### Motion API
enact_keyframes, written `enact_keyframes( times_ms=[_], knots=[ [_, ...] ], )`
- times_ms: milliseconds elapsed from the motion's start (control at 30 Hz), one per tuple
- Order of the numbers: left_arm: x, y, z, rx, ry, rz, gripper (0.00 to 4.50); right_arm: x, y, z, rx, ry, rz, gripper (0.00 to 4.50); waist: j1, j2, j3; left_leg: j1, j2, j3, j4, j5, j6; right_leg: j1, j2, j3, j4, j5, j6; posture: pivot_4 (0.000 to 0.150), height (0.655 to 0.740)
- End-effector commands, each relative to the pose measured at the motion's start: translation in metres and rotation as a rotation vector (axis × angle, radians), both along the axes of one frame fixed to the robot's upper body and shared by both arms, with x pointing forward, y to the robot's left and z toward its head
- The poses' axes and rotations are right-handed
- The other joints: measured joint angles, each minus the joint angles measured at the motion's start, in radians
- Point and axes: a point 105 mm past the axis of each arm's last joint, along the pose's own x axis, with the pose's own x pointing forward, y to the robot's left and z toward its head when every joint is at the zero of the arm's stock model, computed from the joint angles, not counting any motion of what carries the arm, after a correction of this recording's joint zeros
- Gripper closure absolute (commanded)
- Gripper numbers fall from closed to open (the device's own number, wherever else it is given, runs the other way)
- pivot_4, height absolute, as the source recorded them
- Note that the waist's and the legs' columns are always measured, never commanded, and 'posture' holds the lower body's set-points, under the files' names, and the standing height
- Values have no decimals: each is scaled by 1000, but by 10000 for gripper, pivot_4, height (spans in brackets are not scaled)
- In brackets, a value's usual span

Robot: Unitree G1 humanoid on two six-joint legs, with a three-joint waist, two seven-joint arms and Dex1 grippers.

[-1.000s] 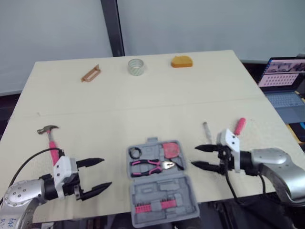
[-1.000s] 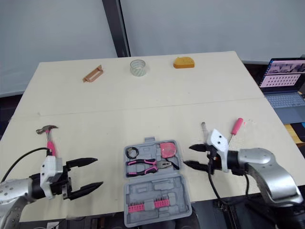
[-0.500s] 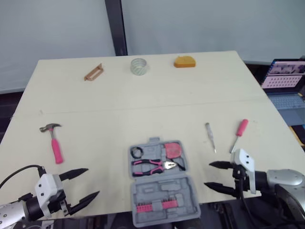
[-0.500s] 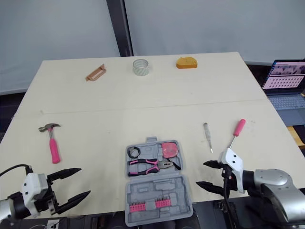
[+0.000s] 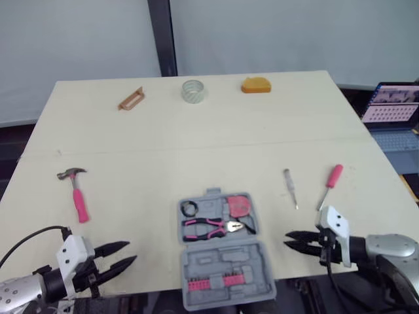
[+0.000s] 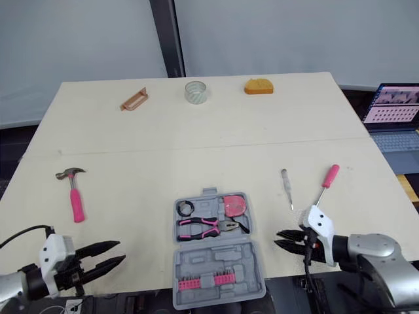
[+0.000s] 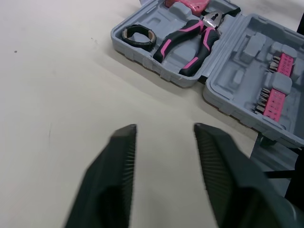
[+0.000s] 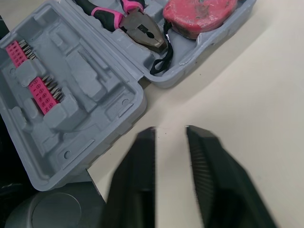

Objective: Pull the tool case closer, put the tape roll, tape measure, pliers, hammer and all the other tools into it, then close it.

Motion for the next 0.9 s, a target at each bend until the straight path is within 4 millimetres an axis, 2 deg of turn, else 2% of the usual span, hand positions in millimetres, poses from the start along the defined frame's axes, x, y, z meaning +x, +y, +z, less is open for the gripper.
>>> enact_keyframes(
  times_ms=[33, 167, 300, 600, 900],
  knots=[
    [3, -5, 5, -4, -19, -26, 44622, -1, 5, 4, -2, -24, 22, 45000, 0, 0, 0, 0, 0, 0, 0, 0, 0, 0, 0, 0, 0, 0, 0, 1500, 7400],
    [12, -11, 1, 9, -8, -55, 44622, 5, 11, 0, -22, -17, 28, 45000, 0, 0, 0, 0, 0, 0, 0, 0, 0, 0, 0, 0, 0, 0, 0, 1500, 7400],
    [17, -31, -8, 5, 73, -157, 44622, 8, 19, -7, -39, 52, 44, 45000, 0, 0, 0, 0, 0, 0, 1, 0, 0, 0, 0, 0, 2, 0, 0, 1500, 7400],
    [37, -53, -27, 88, 53, -249, 44622, 24, 36, -17, -82, 30, 64, 45000, -1, 0, 0, 0, 0, 0, 1, 0, 0, -1, 0, 0, 5, 0, 0, 1500, 7400],
    [41, -72, -43, 105, 65, -313, 44622, 24, 48, -23, -79, 31, 82, 45000, 0, 0, 0, -1, 0, 0, 1, 0, 0, -1, 0, 0, 6, 0, 0, 1500, 7400]
  ],
)
